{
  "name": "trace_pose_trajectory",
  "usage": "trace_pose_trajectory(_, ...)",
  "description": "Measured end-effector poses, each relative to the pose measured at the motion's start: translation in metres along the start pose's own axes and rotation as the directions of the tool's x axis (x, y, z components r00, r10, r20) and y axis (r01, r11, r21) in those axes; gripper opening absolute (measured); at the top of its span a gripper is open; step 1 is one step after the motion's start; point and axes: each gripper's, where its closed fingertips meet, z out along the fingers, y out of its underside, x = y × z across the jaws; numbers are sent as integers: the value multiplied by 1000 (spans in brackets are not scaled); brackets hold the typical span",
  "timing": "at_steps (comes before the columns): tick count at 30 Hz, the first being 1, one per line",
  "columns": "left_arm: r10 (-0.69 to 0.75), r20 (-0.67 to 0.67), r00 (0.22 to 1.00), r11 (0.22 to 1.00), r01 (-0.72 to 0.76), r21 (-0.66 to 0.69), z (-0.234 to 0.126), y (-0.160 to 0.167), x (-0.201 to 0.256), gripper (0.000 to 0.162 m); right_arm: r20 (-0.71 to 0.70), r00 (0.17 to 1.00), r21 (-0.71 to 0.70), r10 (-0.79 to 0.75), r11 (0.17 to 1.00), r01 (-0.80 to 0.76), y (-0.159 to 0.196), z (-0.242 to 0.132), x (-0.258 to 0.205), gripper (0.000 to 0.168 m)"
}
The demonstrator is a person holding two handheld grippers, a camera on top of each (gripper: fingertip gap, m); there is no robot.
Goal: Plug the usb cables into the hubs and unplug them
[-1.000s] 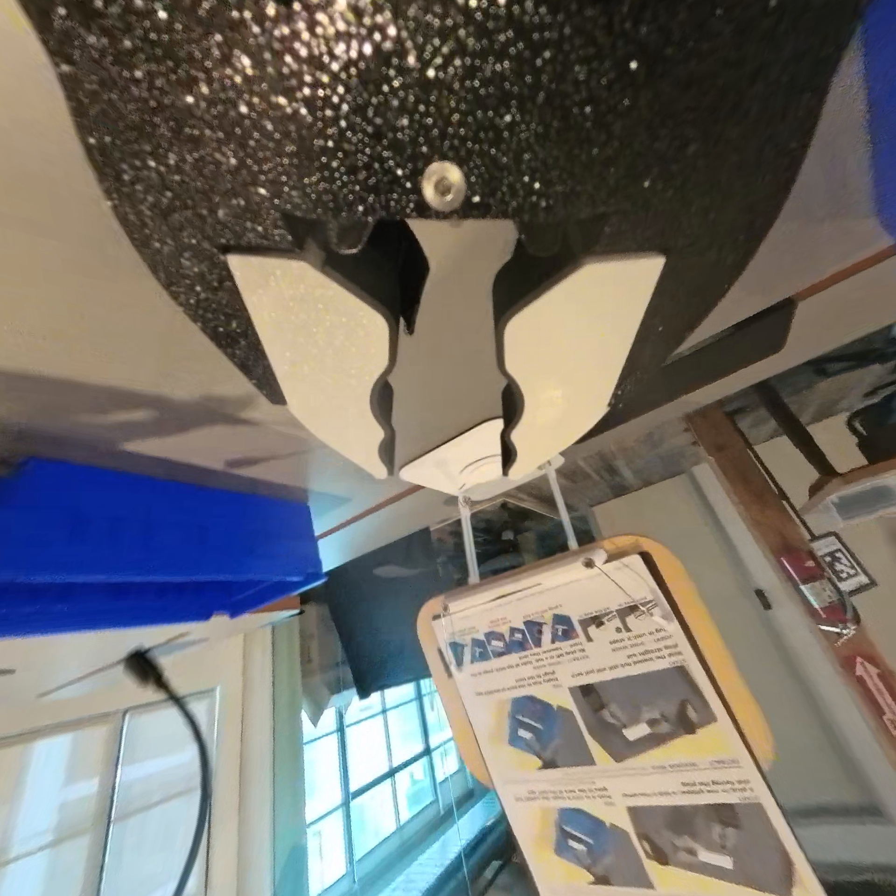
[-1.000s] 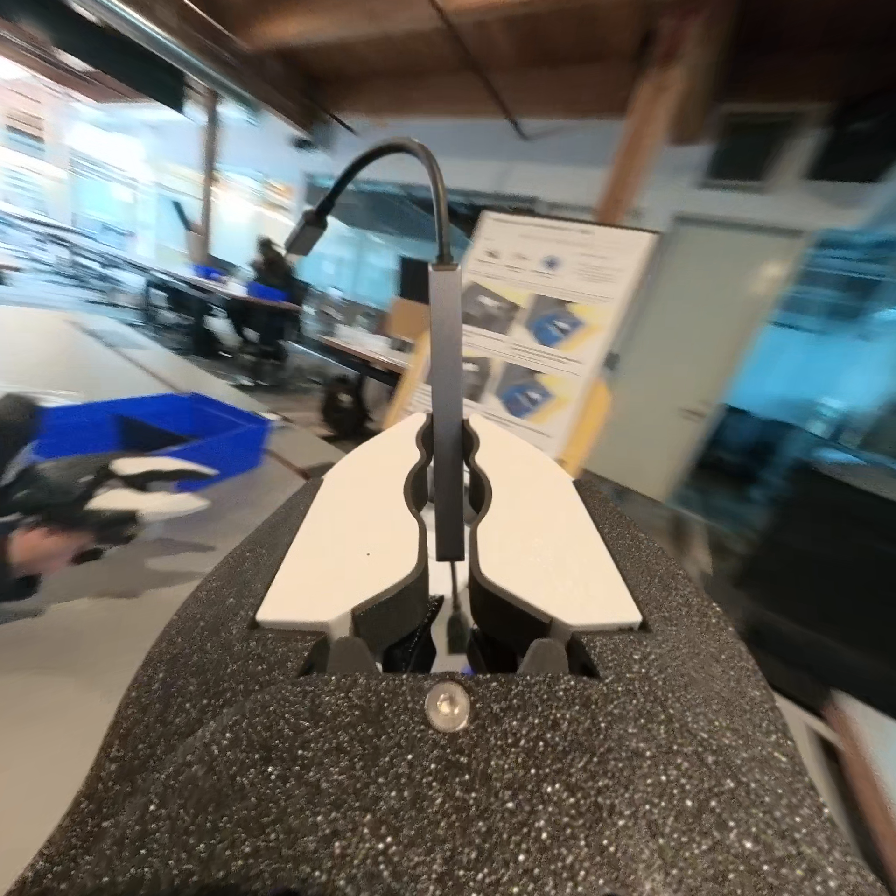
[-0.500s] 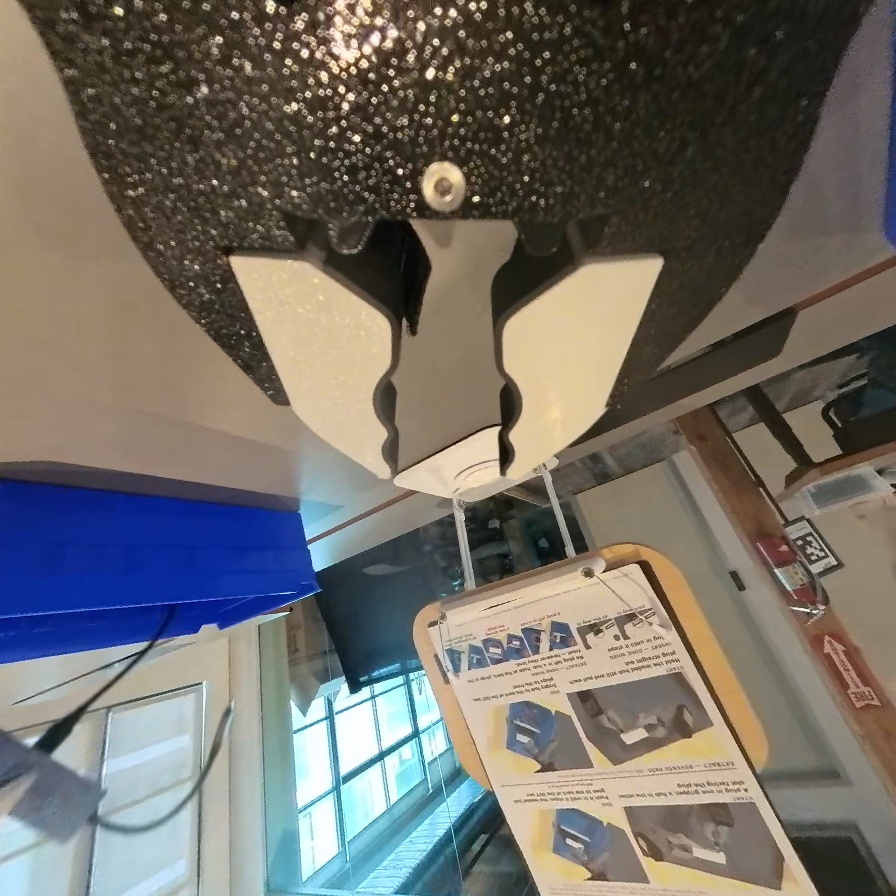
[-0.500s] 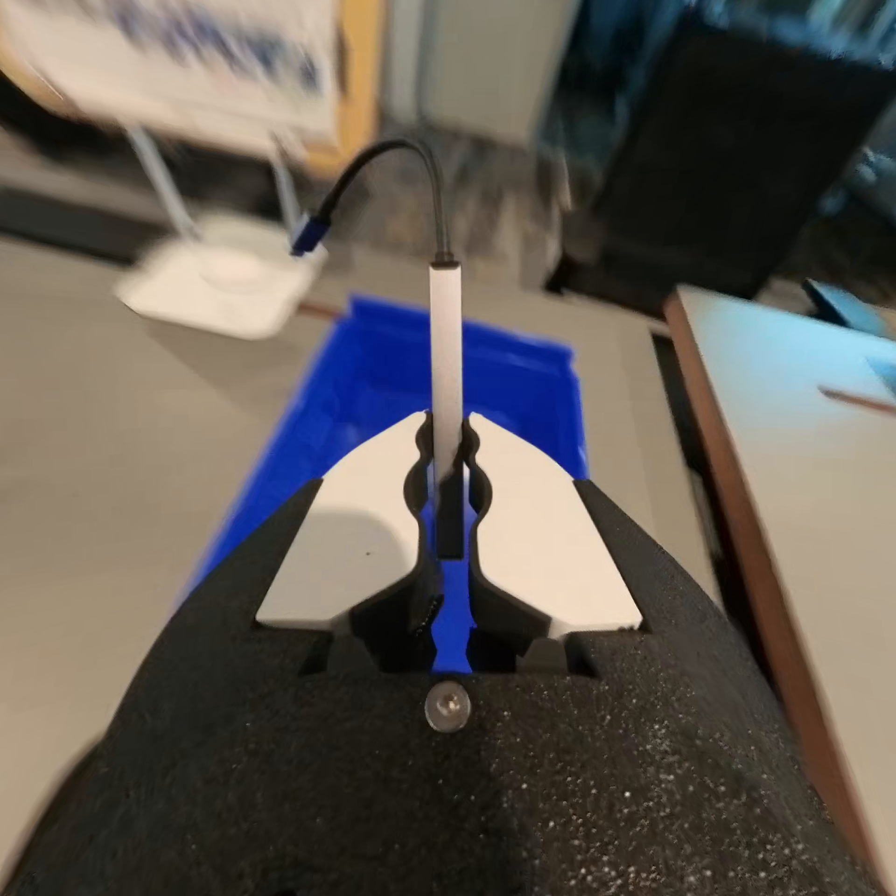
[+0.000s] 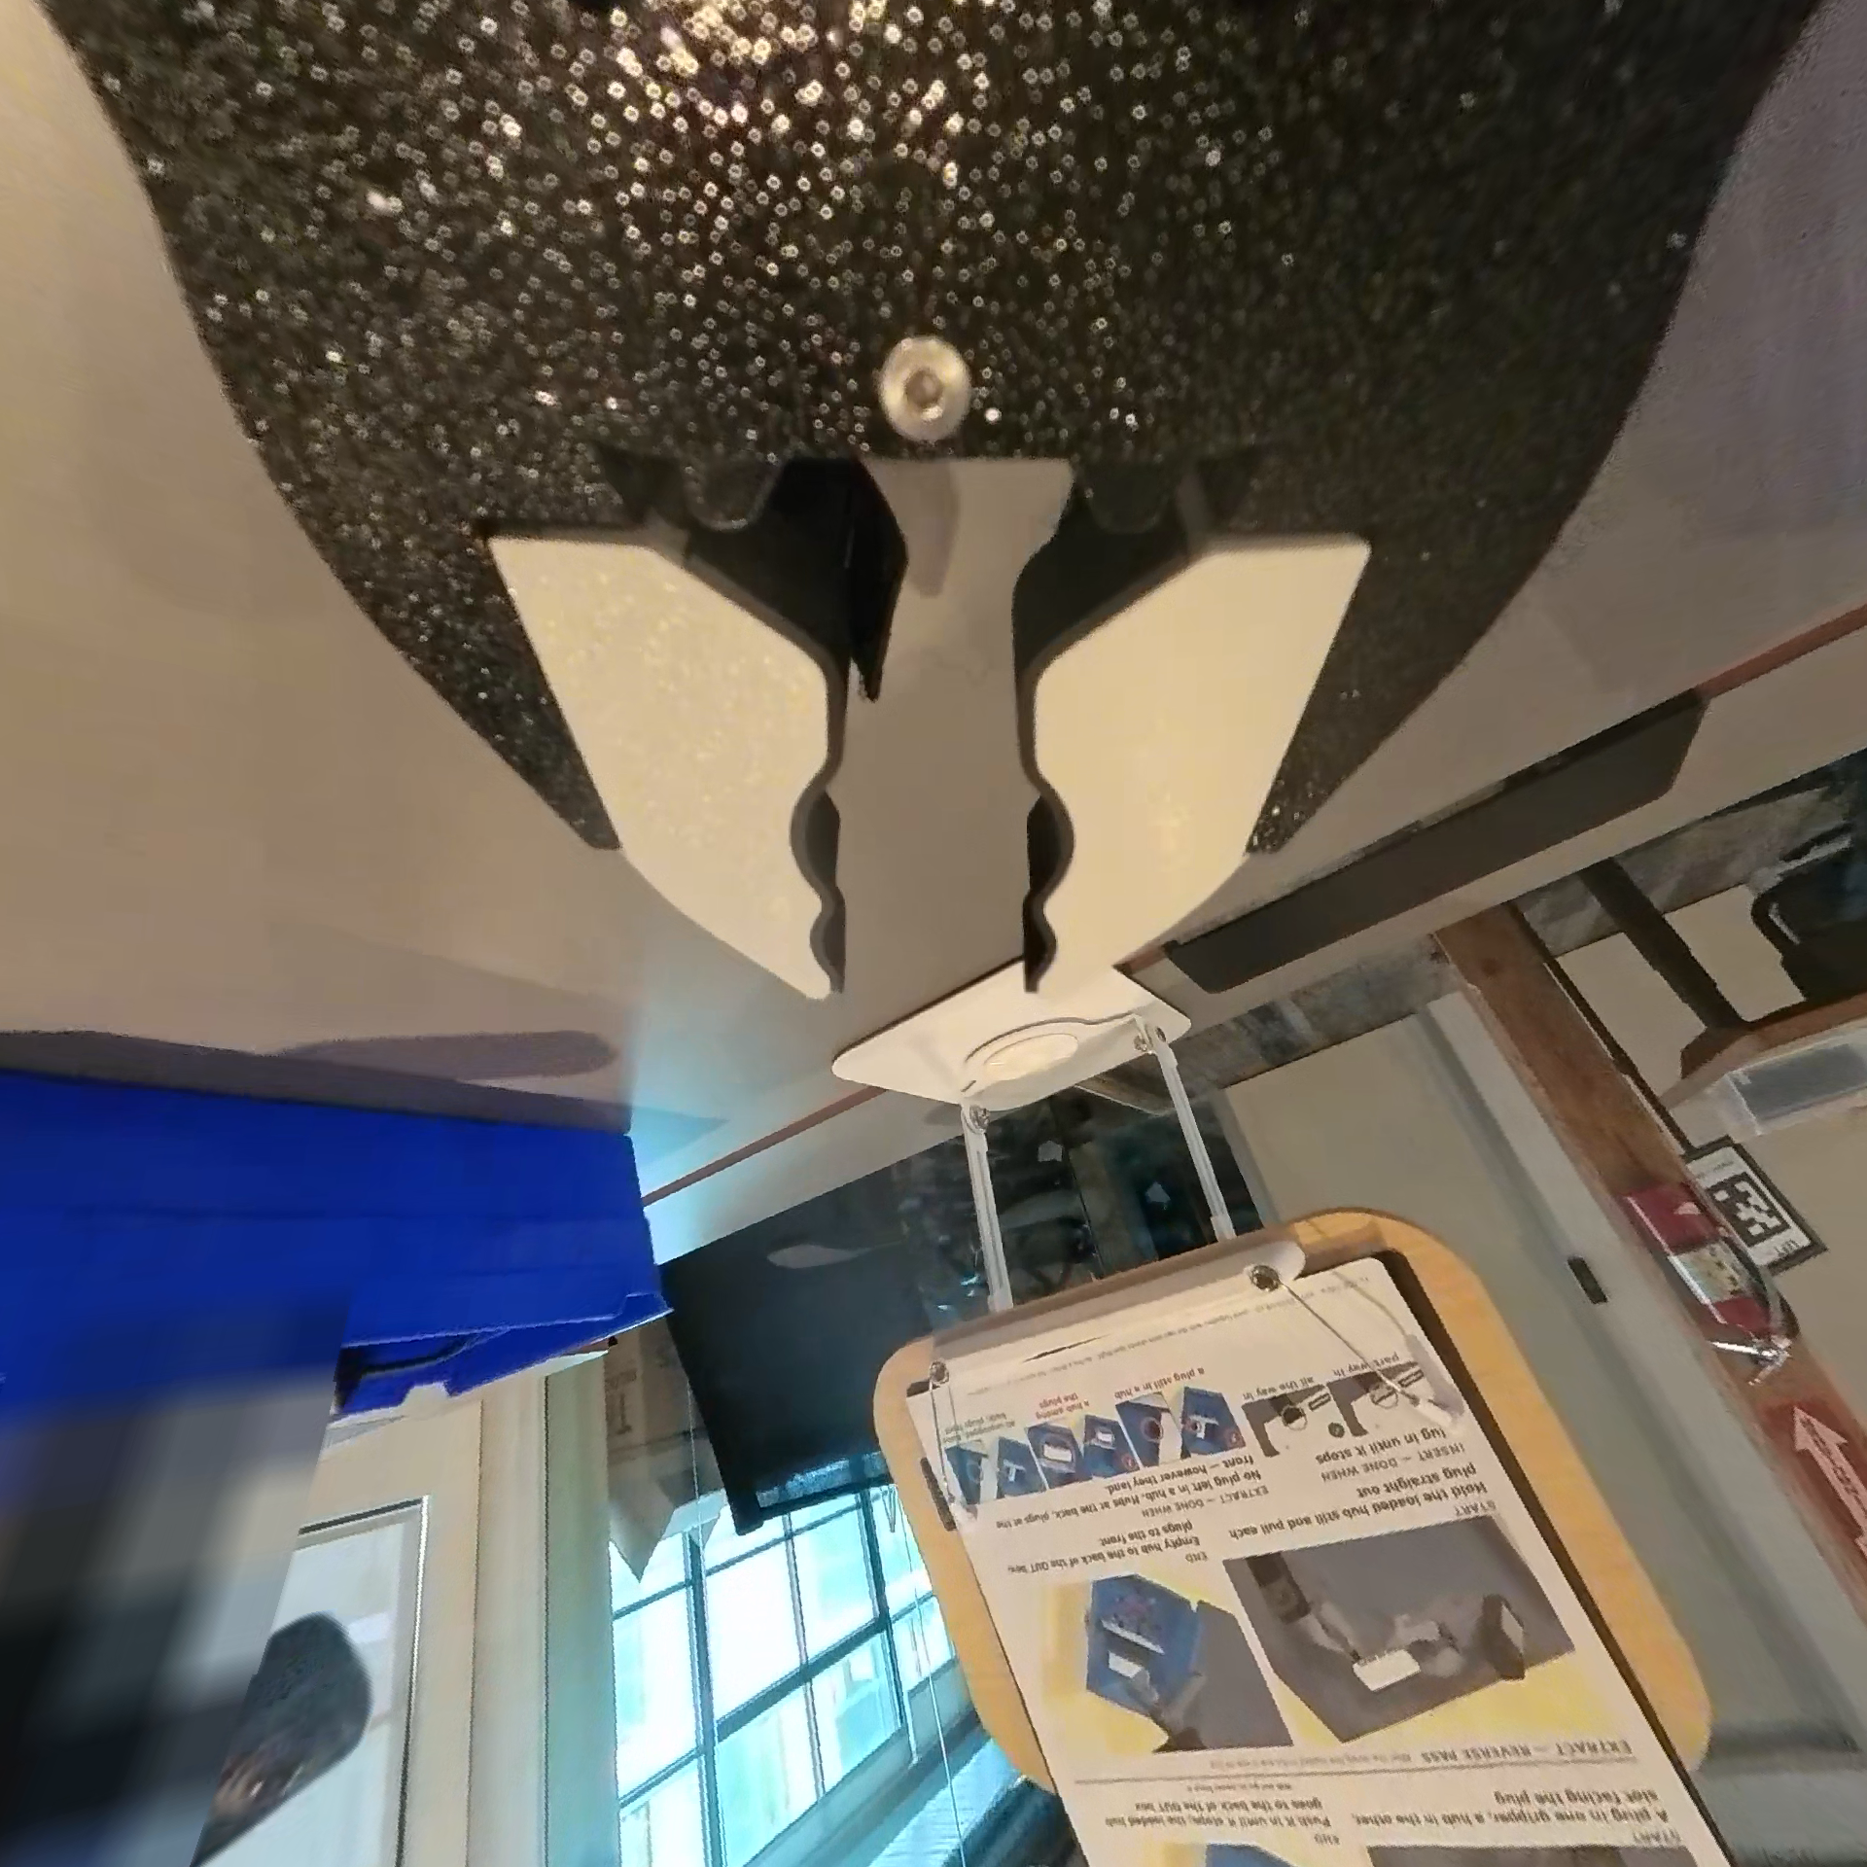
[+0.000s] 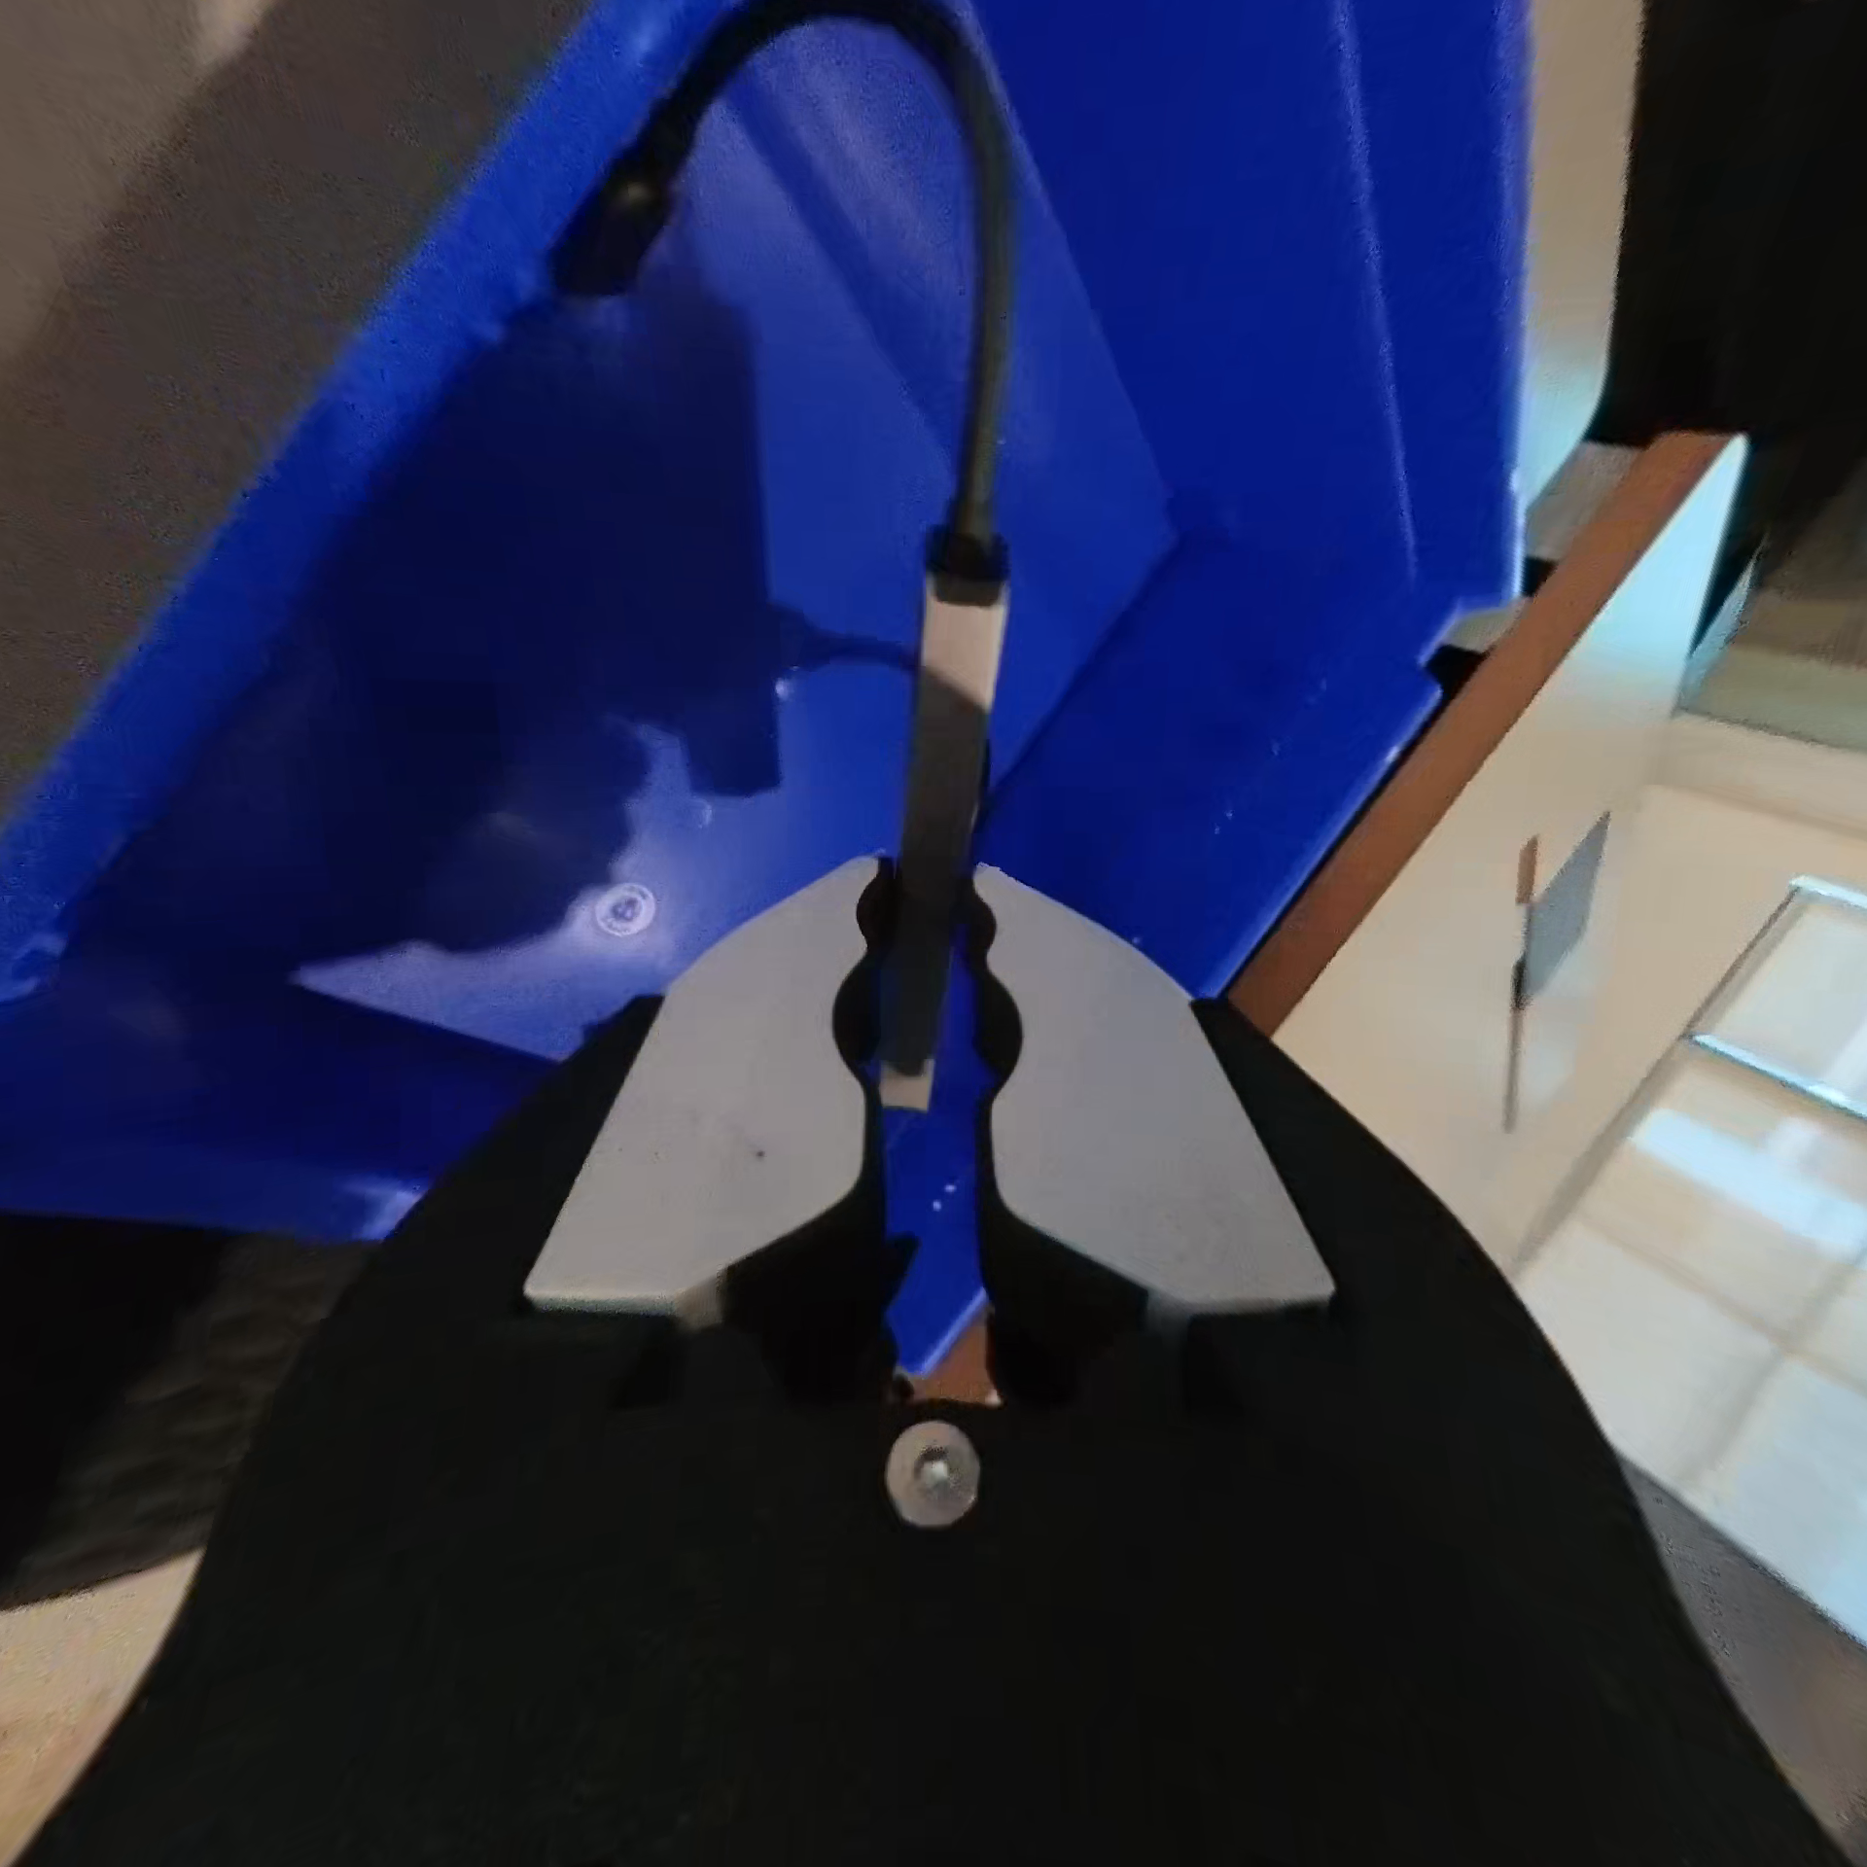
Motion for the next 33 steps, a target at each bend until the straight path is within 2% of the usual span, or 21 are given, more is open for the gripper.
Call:
trace_pose_trajectory(3,-1,-5,1000,1000,1,-9,1,3,0,33,36,996,-41,-86,995,87,-2,3,-8,17)
trace_pose_trajectory(6,-5,-7,1000,1000,5,-10,1,3,0,34,87,991,-71,-101,992,107,5,3,-14,38)
trace_pose_trajectory(8,-9,-7,1000,1000,9,-9,2,3,-1,34,97,991,-60,-96,993,102,11,1,-13,45)
trace_pose_trajectory(13,-55,-5,998,998,55,-12,2,3,-5,40,43,999,55,-9,998,7,18,-24,0,55)
trace_pose_trajectory(17,-60,9,998,998,61,-12,1,3,-7,45,-93,994,51,55,997,-51,37,-58,18,59)
trace_pose_trajectory(19,-51,20,998,999,51,-11,1,2,-8,46,-142,984,192,105,978,-77,22,-85,19,57)
trace_pose_trajectory(21,-46,20,999,999,47,-16,2,3,-7,47,-103,985,435,135,897,-77,-16,-119,1,56)
trace_pose_trajectory(23,-58,12,998,998,59,-18,3,4,-5,47,-9,995,708,96,703,-61,-70,-163,-35,56)
trace_pose_trajectory(25,-80,4,997,997,80,-23,4,5,-3,48,95,995,873,19,479,-93,-119,-199,-79,57)
trace_pose_trajectory(27,-92,-2,996,995,92,-29,4,7,-3,48,175,983,930,-51,338,-148,-157,-211,-118,58)
trace_pose_trajectory(29,-92,7,996,995,92,-34,4,8,-5,48,202,977,936,-61,307,-174,-184,-194,-140,60)
trace_pose_trajectory(31,-91,17,996,995,92,-35,4,9,-8,49,250,968,933,-25,274,-234,-200,-170,-148,48)
trace_pose_trajectory(33,-93,20,996,995,93,-38,3,10,-9,49,343,938,920,46,184,-345,-205,-151,-150,41)
